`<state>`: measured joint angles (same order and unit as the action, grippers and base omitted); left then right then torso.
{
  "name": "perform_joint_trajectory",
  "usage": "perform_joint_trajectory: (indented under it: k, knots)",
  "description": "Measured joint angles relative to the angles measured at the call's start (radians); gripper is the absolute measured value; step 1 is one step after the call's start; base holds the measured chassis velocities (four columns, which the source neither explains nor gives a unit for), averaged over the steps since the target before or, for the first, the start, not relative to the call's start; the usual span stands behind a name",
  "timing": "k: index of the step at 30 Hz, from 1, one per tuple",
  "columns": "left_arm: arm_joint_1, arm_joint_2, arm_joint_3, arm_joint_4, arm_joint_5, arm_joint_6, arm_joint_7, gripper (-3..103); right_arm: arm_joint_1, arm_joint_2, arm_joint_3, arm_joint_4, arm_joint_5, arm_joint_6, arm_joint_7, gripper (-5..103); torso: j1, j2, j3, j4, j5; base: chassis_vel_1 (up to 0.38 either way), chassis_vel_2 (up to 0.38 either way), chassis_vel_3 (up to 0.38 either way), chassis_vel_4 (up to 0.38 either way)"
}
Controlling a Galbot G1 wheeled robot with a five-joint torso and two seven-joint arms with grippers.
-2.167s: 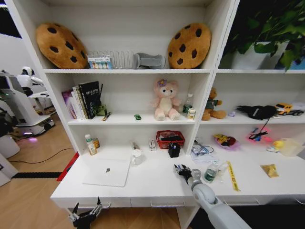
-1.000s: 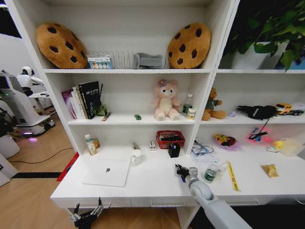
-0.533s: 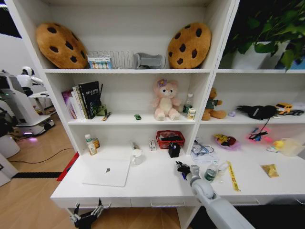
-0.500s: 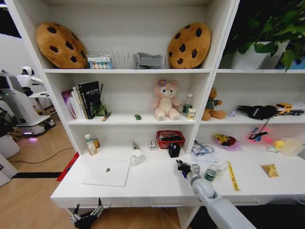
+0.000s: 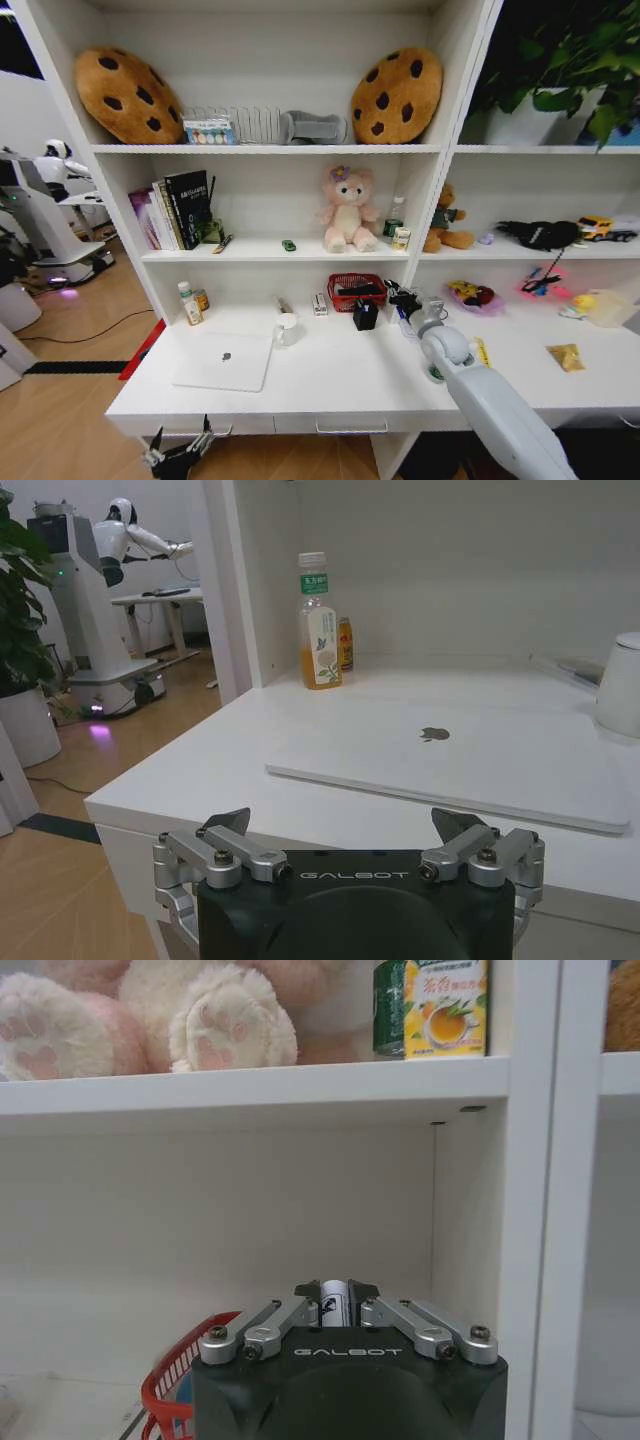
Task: Organize the objects on the table.
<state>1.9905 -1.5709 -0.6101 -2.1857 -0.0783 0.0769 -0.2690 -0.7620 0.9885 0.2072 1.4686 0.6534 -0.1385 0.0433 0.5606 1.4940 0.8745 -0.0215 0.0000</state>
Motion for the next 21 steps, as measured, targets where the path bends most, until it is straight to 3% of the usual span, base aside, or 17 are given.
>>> perform_joint_trajectory:
  k: [11, 21]
  knots:
    - [0.001, -0.009, -0.003, 0.004, 0.002, 0.0, 0.0, 99, 0.115, 0.082, -0.084, -0.17, -0.087, 0.109, -0.014, 14, 0.0, 0.0, 0.0, 0.0, -0.0002, 0.0, 0.0, 0.0, 0.0]
    - [-0.007, 0.002, 0.013, 0.02, 0.005, 0.004, 0.002, 99, 0.152, 0.158, -0.101, -0.333, -0.166, 0.272, -0.011, 14, 0.0, 0.0, 0.0, -0.0001, -0.0002, 0.0, 0.0, 0.0, 0.0]
